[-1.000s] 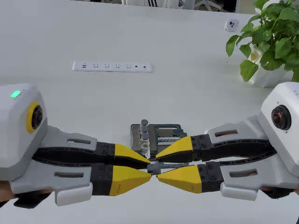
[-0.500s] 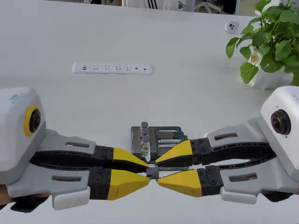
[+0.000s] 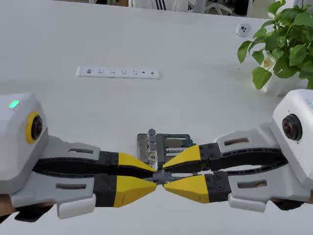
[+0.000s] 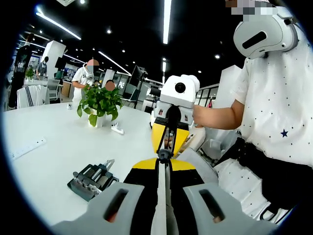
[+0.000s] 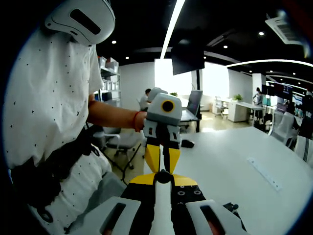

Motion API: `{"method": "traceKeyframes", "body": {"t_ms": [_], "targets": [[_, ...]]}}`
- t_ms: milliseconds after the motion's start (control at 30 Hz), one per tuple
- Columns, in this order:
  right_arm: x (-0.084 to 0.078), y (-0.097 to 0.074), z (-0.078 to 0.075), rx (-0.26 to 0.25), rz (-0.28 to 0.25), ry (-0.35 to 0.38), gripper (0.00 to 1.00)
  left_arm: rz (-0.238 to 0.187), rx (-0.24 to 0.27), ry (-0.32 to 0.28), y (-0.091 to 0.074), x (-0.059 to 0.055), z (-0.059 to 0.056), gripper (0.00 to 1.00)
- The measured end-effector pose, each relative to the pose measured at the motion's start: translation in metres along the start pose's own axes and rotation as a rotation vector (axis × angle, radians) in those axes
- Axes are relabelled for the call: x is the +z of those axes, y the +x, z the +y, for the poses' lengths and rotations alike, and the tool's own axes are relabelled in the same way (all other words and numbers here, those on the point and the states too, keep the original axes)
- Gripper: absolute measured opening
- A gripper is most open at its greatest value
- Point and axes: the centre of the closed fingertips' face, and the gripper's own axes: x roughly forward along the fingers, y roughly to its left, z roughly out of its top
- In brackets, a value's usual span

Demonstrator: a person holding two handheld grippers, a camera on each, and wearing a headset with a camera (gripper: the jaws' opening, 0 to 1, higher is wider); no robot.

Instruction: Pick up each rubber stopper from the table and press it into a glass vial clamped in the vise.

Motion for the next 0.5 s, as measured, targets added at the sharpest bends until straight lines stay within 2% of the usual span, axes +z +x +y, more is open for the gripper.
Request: {"method": "traceKeyframes", "body": {"t_ms": [233, 300, 367, 500], "targets": [[-0.005, 0.002, -0.008, -0.017, 0.023, 0.030, 0.06, 0.002, 0.034, 0.007, -0.002, -0.007, 0.008, 0.04], [-0.008, -0.003, -0.013, -0.018, 0.028, 0.042, 0.06, 0.009, 0.057, 0.006, -0.004, -0.011, 0.013, 0.07], [-0.012, -0.004, -0.020, -0.036, 0.046, 0.047, 0.06, 0.007, 0.073, 0.000, -0.007, -0.013, 0.017, 0.12], [-0.022, -0.004, -0.037, -0.082, 0.095, 0.078, 0.06, 0.009, 0.114, 0.002, -0.013, -0.017, 0.026, 0.14]]}}
